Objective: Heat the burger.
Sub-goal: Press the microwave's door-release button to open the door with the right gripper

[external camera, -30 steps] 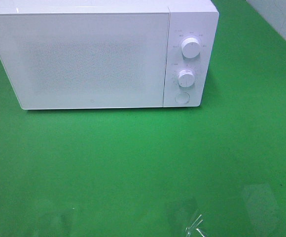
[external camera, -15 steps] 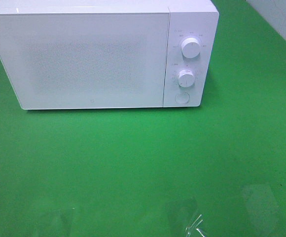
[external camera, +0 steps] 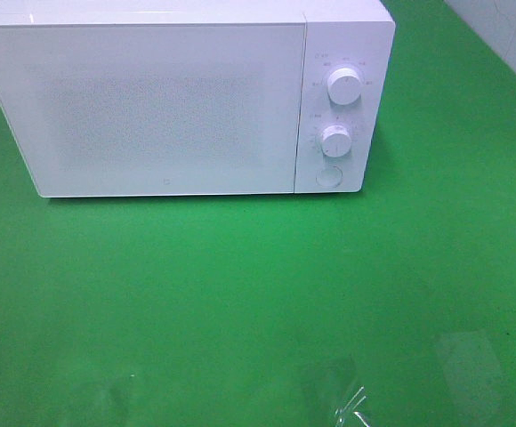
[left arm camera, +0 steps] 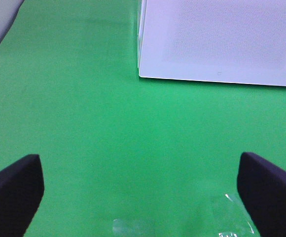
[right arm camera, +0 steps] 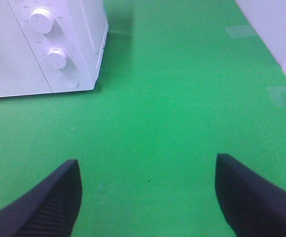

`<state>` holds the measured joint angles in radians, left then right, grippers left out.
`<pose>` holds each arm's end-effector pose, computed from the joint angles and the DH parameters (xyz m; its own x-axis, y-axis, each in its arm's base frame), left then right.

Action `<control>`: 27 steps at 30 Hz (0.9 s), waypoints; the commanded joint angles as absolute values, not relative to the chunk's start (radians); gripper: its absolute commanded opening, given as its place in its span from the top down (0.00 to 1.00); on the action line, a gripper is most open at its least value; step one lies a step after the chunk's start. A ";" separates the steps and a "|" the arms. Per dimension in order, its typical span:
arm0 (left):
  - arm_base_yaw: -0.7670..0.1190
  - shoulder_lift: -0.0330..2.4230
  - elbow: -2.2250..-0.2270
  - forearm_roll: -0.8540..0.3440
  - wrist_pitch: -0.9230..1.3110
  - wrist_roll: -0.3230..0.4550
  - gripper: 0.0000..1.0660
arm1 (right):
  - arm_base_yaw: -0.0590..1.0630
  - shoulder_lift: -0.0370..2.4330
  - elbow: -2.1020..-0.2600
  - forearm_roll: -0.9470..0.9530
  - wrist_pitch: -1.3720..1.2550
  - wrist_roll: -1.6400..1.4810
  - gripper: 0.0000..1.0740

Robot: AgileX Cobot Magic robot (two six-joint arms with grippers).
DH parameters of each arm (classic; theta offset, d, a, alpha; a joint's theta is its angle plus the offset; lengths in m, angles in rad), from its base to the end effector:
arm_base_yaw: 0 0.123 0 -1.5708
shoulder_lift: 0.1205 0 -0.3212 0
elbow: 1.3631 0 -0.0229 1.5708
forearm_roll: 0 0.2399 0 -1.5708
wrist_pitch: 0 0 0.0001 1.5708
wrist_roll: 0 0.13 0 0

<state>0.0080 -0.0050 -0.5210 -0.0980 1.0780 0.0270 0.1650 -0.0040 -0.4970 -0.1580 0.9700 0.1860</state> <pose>-0.0201 -0.0114 0.2589 -0.4477 -0.0230 -0.8939 0.0605 0.9966 -0.0559 -0.0093 -0.0187 0.2651 -0.3647 0.0358 -0.9304 -0.0088 0.9991 0.0419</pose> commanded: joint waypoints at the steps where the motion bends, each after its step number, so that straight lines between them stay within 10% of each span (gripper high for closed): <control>1: 0.010 -0.021 -0.519 -0.100 1.069 0.028 0.06 | 0.161 -0.031 -0.496 -0.165 0.965 0.177 0.30; 27: 0.010 -0.021 -0.519 -0.100 1.069 0.028 0.06 | 0.161 0.172 -0.547 -0.166 0.692 0.178 0.30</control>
<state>0.0080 -0.0050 -0.5210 -0.0980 1.0780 0.0270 0.1650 0.1650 -0.5400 -0.1620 0.7270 0.1860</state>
